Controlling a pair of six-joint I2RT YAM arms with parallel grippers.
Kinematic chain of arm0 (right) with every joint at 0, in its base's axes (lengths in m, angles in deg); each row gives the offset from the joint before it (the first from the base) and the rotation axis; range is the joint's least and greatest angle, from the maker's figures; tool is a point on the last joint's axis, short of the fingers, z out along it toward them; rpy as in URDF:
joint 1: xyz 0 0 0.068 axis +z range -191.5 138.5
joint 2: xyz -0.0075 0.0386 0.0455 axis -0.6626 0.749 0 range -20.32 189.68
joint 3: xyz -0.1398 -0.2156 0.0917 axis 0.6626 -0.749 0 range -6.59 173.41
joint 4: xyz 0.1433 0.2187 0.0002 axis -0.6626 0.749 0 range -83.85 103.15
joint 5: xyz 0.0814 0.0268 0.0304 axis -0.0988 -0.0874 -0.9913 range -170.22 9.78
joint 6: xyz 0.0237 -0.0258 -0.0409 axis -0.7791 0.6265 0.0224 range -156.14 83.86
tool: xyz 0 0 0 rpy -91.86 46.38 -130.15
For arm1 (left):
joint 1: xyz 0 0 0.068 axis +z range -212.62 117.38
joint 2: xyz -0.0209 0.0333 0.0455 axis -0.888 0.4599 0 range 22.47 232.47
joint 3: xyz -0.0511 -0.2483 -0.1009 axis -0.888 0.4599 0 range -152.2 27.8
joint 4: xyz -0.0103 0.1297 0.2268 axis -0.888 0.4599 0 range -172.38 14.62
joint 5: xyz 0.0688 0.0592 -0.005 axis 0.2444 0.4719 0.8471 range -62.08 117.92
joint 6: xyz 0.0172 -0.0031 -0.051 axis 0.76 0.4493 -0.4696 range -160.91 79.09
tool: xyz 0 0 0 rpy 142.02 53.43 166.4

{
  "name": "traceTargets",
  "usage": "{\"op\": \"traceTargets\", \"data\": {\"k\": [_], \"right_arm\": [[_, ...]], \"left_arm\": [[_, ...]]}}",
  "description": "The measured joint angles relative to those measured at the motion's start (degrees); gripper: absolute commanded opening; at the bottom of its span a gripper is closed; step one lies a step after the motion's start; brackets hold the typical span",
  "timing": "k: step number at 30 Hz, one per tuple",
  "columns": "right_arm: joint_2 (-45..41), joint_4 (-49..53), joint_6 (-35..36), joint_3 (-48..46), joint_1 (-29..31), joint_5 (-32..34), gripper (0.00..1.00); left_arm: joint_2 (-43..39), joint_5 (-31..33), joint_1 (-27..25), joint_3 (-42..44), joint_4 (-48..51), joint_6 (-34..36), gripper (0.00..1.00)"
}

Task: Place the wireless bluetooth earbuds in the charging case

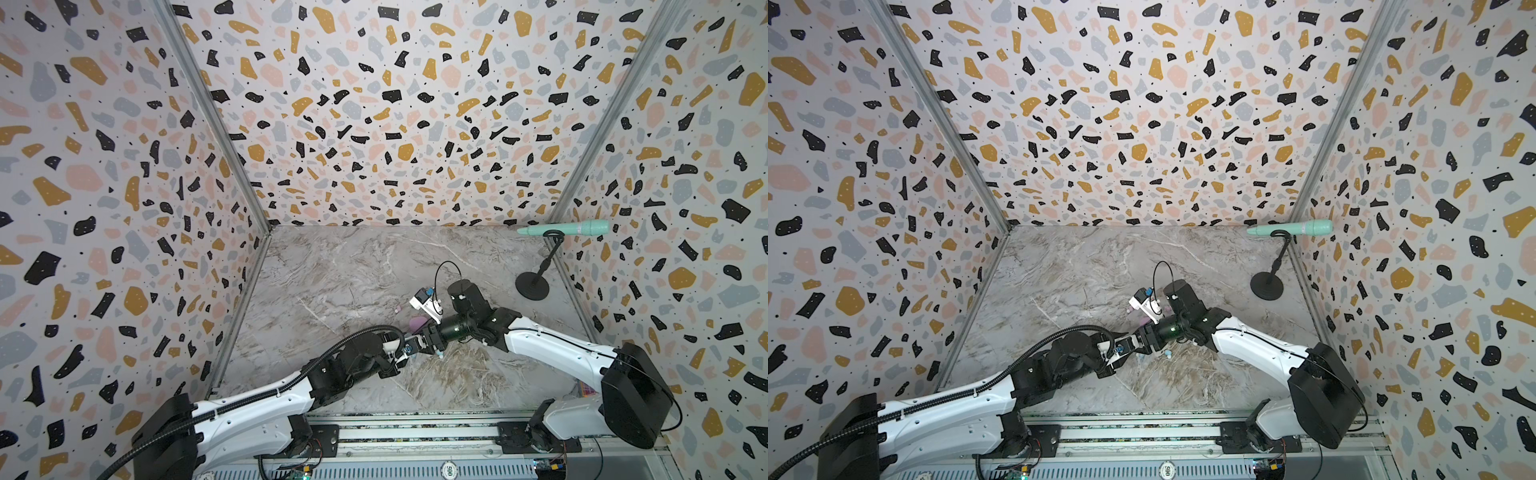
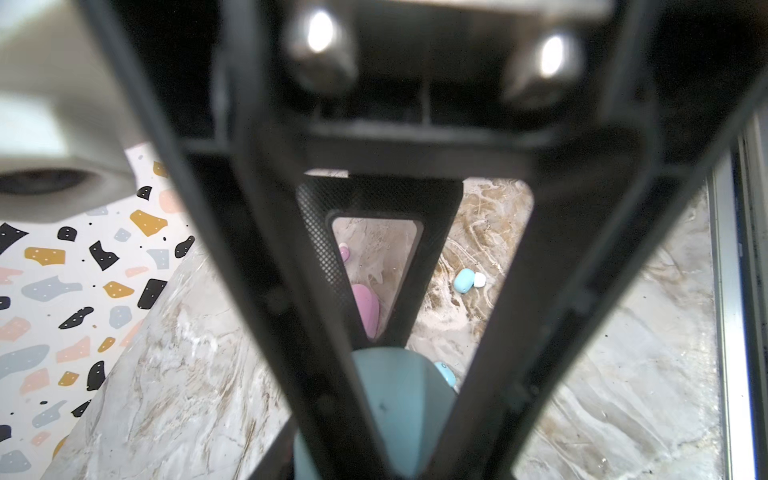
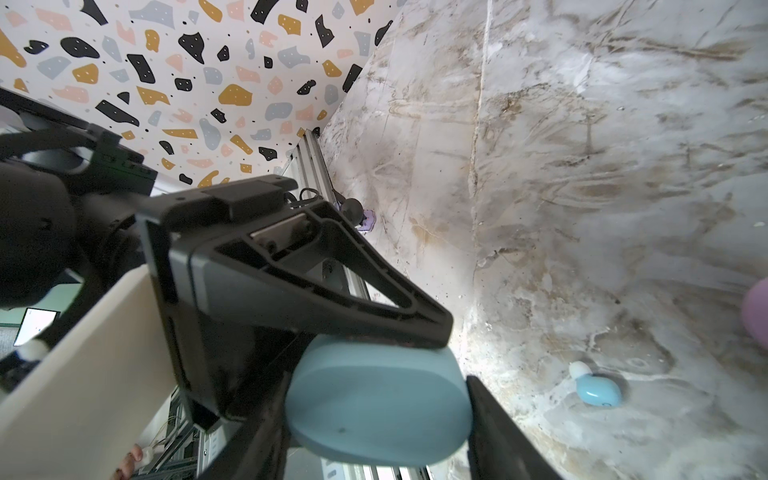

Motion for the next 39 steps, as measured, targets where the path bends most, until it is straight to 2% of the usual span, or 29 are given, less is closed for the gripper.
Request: {"op": "traceTargets", "data": {"k": [4,6,8,11,15,18,22,29,34,39], "right_arm": [[-0.4,0.0,-0.3,-0.2,0.0,0.0,0.0],[-0.7,-0.1,-0.4,-0.3,0.0,0.2,0.02],[-0.9,-0.1,-0.5,-0.3,0.0,0.3,0.15],[-1.0,-0.2,-0.6,-0.5,0.0,0.4,0.39],[-1.8,-0.6,-0.8,-1.0,0.0,0.7,0.77],[-3.1,-0.8,-0.3,-1.4,0.0,0.9,0.88],[-5.5,-0.9,-0.1,-1.9,-0.1,2.1,0.95],[-12.8,-0.9,-0.2,-3.3,-0.3,7.1,0.98],[-21.7,-1.7,-1.5,-6.0,-0.6,12.1,1.0],[-32.5,-3.0,-2.3,-10.8,-0.1,12.7,0.99]], "left_arm": [[0.0,0.0,0.0,-0.1,0.0,0.0,0.27],[0.0,0.0,0.0,-0.3,0.0,0.1,0.16],[0.0,-0.1,0.0,-0.3,0.0,0.2,0.01],[0.1,-0.1,0.0,-0.7,0.4,0.7,0.0],[0.2,-0.1,0.0,-1.1,0.8,0.9,0.0],[0.2,-0.8,0.0,-1.1,0.9,0.9,0.0],[-0.2,-2.6,-0.1,-1.4,0.9,0.9,0.0],[-0.5,-5.9,-0.4,-2.0,3.2,-1.3,0.0],[-0.4,-8.5,-0.9,-6.8,7.4,-6.3,0.0],[2.9,-11.7,-0.6,-15.2,12.7,-14.0,0.0]]}}
